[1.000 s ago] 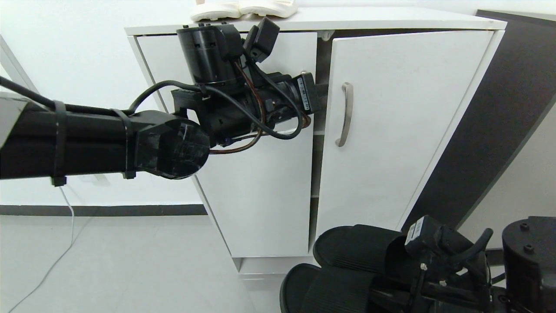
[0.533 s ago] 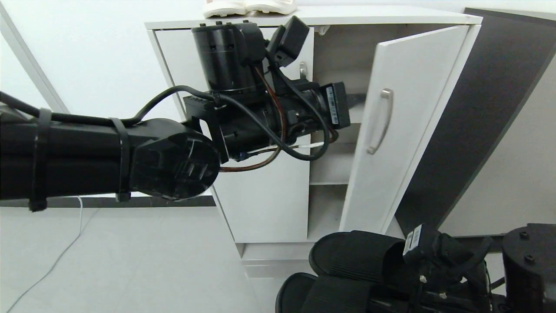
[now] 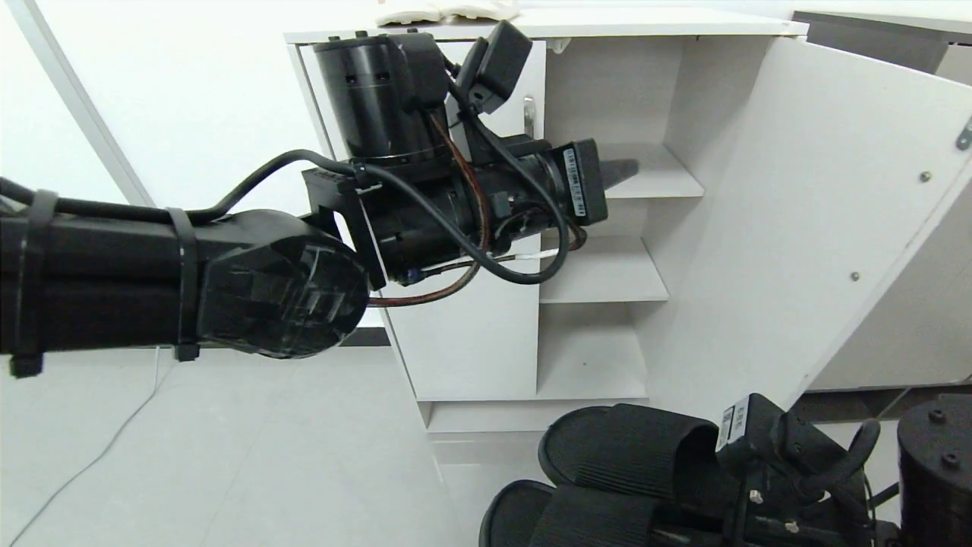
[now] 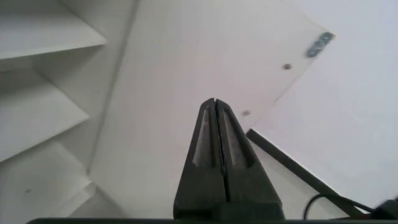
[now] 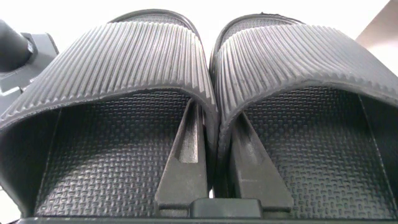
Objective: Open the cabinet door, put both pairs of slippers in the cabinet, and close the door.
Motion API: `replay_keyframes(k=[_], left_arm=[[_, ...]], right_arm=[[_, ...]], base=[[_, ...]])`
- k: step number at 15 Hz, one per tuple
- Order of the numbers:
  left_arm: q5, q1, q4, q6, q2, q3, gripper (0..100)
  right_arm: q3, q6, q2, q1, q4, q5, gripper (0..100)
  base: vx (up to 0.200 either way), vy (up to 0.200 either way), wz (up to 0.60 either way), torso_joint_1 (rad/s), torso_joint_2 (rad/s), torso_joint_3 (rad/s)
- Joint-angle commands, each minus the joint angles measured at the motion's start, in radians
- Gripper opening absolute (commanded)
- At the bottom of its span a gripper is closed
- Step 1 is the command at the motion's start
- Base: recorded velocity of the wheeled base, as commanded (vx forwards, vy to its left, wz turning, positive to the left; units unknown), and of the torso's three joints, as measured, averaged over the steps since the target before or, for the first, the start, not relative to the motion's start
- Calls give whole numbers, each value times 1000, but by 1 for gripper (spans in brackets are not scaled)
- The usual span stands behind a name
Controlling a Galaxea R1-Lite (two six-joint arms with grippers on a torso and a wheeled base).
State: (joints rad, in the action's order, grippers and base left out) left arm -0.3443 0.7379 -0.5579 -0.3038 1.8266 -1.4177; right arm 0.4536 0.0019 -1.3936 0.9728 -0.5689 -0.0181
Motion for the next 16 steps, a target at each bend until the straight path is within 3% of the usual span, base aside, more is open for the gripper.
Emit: replay_keyframes(k=[1,2,3,4,5,6,8,9,10,11,13,15,16], left_arm=[[10,-141,21,8,-170,132,0],[14,-190,53,23,-270,227,0],[41,-244,118,69,-402,336,0],[131,-285,219,129,-538,431,0],[281,-328,335,195,-655,513,0],[456,-402,431,241,-787,608,0],[640,-522,463,261,-1060,783,0],[728,-600,469,298,-1181,856,0],[754,-647,470,319,-1265,892,0],[757,-686,484,321,-1342,922,0],[754,-801,605,325,-1549,1016,0],[734,-818,681,342,-1745,1158,0],[729,-818,641,321,-1738,1247,0]], right_arm=[[7,1,-10,-26,0,0,0],[8,1,-8,-28,0,1,0],[8,-2,-7,-28,0,6,0],[8,-2,-8,-32,0,7,0],[11,-2,-16,-52,0,4,0],[31,4,-48,-85,0,7,0],[69,20,-102,-132,0,55,0],[96,70,-128,-134,0,107,0],[120,101,-146,-132,1,153,0],[143,119,-163,-132,1,191,0],[160,127,-206,-137,0,274,0],[163,127,-206,-141,-2,290,0],[165,127,-208,-141,-2,290,0]], base=[[0,0,0,0,0,0],[0,0,0,0,0,0],[0,0,0,0,0,0],[0,0,0,0,0,0],[0,0,0,0,0,0],[0,0,0,0,0,0],[0,0,0,0,0,0],[0,0,0,0,0,0],[0,0,0,0,0,0],[0,0,0,0,0,0],[0,0,0,0,0,0],[0,0,0,0,0,0],[0,0,0,0,0,0]])
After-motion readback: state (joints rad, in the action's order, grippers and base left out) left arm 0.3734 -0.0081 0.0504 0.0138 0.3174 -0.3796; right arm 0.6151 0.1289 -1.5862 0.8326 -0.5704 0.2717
